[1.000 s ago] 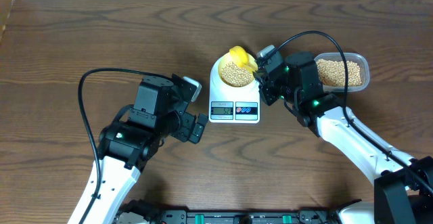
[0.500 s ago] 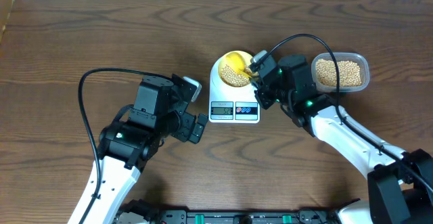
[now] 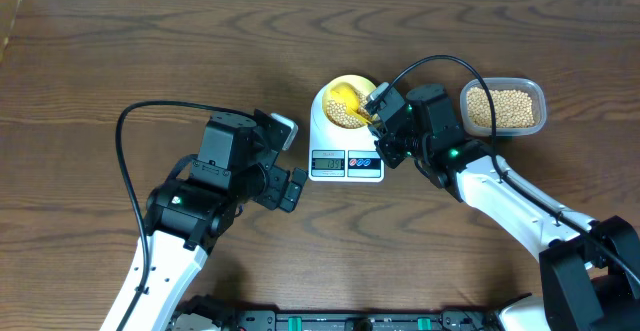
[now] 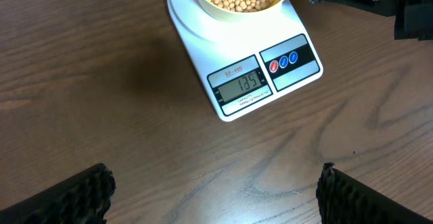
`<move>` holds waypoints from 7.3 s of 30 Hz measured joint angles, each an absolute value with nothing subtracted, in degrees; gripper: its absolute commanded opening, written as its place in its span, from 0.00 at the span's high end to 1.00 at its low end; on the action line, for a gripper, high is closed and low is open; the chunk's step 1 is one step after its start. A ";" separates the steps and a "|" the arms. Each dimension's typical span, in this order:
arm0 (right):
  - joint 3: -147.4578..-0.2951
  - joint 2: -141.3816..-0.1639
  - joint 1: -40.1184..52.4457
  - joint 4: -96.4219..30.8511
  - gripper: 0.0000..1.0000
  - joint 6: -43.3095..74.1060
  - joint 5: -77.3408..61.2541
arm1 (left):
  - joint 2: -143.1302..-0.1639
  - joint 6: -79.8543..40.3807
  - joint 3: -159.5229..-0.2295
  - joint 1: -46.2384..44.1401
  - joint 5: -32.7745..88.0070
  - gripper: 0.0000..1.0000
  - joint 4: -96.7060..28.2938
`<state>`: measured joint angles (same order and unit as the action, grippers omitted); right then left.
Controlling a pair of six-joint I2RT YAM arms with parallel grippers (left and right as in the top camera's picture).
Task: Scoop item into bowl and weigh 50g on scale
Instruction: 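Carry the scoop over the bowl and tip soybeans in, then move the yellow scoop back over the soybean tub with the right gripper, then lower the scoop into the tub and open the right gripper, then withdraw the right gripper and reposition it beside the scoop handle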
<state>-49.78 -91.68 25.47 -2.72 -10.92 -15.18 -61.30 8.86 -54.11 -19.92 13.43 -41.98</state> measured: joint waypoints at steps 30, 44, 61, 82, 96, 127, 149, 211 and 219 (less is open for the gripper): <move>-49.78 -91.79 23.97 -0.14 0.99 4.03 -22.79 | -61.30 8.86 -54.11 -19.92 13.43 0.02 -41.98; -49.78 -91.79 16.80 0.32 0.99 10.13 -33.54 | -61.30 8.86 -54.11 -19.92 13.43 0.02 -41.98; -49.78 -82.35 7.94 -2.42 0.99 12.29 -40.27 | -61.30 8.88 -54.11 -19.92 13.43 0.02 -41.98; -49.76 -70.26 -17.85 -25.04 0.99 12.32 -29.74 | -61.30 8.88 -54.11 -19.92 13.43 0.02 -41.98; -49.76 -69.08 -17.47 -30.46 0.99 -2.33 -13.67 | -61.30 8.86 -54.11 -19.92 13.43 0.02 -41.98; -49.76 -70.00 -6.92 -28.58 0.99 0.97 -4.73 | -61.30 8.86 -54.11 -19.92 13.43 0.02 -41.98; -49.76 -78.83 -11.46 -26.33 0.97 25.82 -14.85 | -61.30 8.86 -54.11 -19.92 13.43 0.02 -41.98; -49.76 -53.28 -17.28 -32.71 0.01 37.91 -9.45 | -61.30 8.88 -54.11 -19.92 13.45 0.02 -41.98; -49.76 -54.13 -17.28 -26.76 0.13 47.72 -10.46 | -61.30 8.86 -54.11 -19.92 13.43 0.02 -42.00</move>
